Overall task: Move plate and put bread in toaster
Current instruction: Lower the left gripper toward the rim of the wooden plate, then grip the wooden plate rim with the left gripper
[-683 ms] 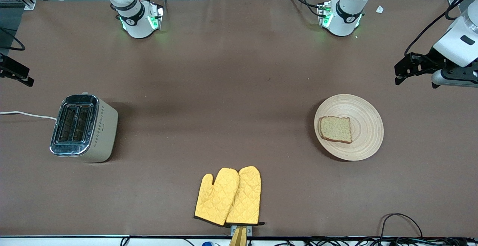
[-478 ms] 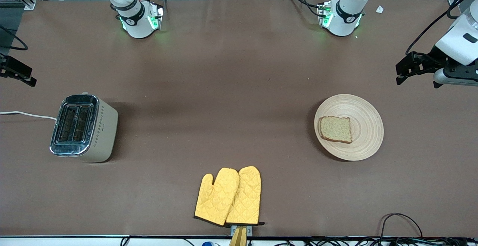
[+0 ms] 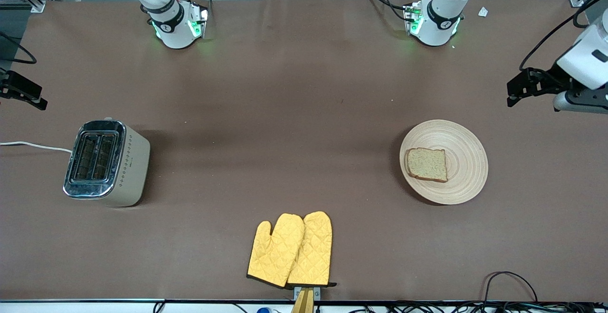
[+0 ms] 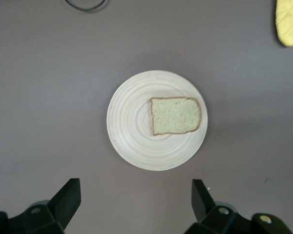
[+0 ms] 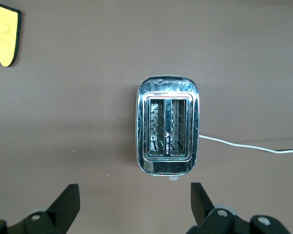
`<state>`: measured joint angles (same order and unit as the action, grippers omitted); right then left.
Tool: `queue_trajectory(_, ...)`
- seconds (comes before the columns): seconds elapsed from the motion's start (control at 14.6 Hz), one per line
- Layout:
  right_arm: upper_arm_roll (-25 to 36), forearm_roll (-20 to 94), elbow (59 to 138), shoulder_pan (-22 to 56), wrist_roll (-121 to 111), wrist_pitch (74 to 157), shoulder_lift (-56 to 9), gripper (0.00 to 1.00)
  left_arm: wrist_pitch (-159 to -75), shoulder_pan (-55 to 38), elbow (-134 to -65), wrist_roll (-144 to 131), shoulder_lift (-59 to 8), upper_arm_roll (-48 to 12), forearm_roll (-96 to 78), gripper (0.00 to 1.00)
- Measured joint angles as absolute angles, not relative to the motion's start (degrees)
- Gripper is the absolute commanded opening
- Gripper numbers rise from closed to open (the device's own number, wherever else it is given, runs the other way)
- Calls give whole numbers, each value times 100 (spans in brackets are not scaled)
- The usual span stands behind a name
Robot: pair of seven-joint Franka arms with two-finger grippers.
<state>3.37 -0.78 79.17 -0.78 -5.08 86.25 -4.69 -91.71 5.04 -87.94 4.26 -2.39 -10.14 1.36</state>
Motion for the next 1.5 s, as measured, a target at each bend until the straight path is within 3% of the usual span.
queue_trajectory(0.27,348,-79,7916,-80,-508,8624,-469,100,-9180,1895,-8849,1659,-1031,-968,-1126,100)
queue_trajectory(0.48,356,-79,7914,-82,-508,8624,-469,100,-9291,2839,-8836,2696,-2355,-942,-2117,100)
queue_trajectory(0.82,360,-78,7914,-82,-508,8621,-470,100,-9564,2998,-8416,3744,-4306,-978,-3001,100)
queue_trajectory(1.16,360,-78,7914,-82,-508,8618,-470,100,-9866,2956,-8286,4261,-4945,-1018,-3297,97)
queue_trajectory(1.23,361,-79,7914,-82,-508,8612,-470,100,-9904,2960,-8278,4330,-5002,-1018,-3328,73)
queue_trajectory(1.3,363,-78,7914,-82,-508,8603,-470,100,-9912,2963,-8269,4371,-5033,-1018,-3368,39)
queue_trajectory(1.43,363,-78,7914,-82,-508,8600,-470,100,-9912,2965,-8255,4521,-5044,-1018,-3399,11)
queue_trajectory(1.5,363,-78,7914,-82,-508,8599,-470,100,-9912,2965,-8252,4688,-5044,-1018,-3401,5)
